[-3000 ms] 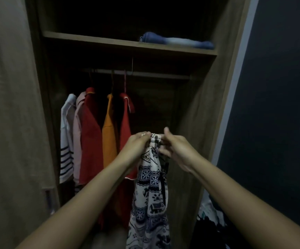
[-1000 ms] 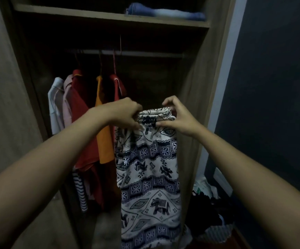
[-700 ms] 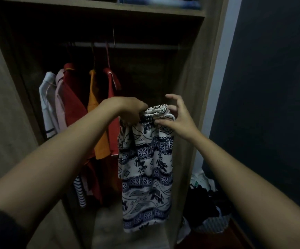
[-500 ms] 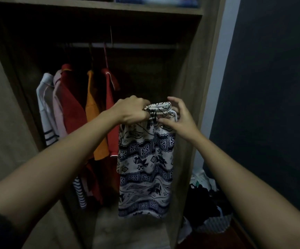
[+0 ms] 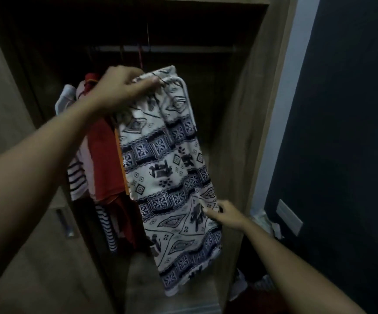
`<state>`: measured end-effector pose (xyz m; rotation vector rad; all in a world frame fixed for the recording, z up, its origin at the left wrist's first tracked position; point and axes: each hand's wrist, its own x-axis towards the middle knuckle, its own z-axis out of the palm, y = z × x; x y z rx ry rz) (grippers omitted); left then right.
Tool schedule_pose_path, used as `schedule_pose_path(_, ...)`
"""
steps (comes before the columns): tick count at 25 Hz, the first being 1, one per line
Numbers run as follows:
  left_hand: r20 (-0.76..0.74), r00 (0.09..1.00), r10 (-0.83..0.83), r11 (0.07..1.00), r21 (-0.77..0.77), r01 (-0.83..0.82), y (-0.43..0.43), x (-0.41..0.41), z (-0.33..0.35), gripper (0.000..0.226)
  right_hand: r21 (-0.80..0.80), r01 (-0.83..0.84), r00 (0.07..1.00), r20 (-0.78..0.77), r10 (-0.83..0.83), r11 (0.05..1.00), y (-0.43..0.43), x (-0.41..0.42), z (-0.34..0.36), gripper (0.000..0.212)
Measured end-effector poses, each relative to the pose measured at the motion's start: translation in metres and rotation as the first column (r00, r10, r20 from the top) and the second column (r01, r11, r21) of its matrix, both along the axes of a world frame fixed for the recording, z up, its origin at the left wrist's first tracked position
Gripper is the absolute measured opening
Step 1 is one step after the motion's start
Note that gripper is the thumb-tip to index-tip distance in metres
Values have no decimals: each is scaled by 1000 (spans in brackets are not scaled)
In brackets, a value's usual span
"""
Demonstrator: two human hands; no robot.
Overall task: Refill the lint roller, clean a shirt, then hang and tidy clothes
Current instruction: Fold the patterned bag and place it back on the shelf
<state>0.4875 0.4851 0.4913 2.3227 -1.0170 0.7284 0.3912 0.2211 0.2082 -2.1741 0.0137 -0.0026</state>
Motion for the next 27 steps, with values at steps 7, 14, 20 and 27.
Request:
schedule_pose_path(7,-206,975,-85,996,-10,85,28,-8,4,44,88,-116,989,-76,123,989,38,7,26,28)
schedule_pose_path(14,-287,951,114,983,173,-65,82,-4,17,79,65,-48,997,63,44,997,39,2,-3,16)
schedule_pose_path(20,-303,904,301,949,4,-315,133,21,-19,74,-76,-43,995,82,49,996,13,-2,3,25)
schedule_pose_path(27,-635,755,162,900,-219,-377,172,23,-76,39,263,117,992,-77,-100,958,-32,-7,23,63)
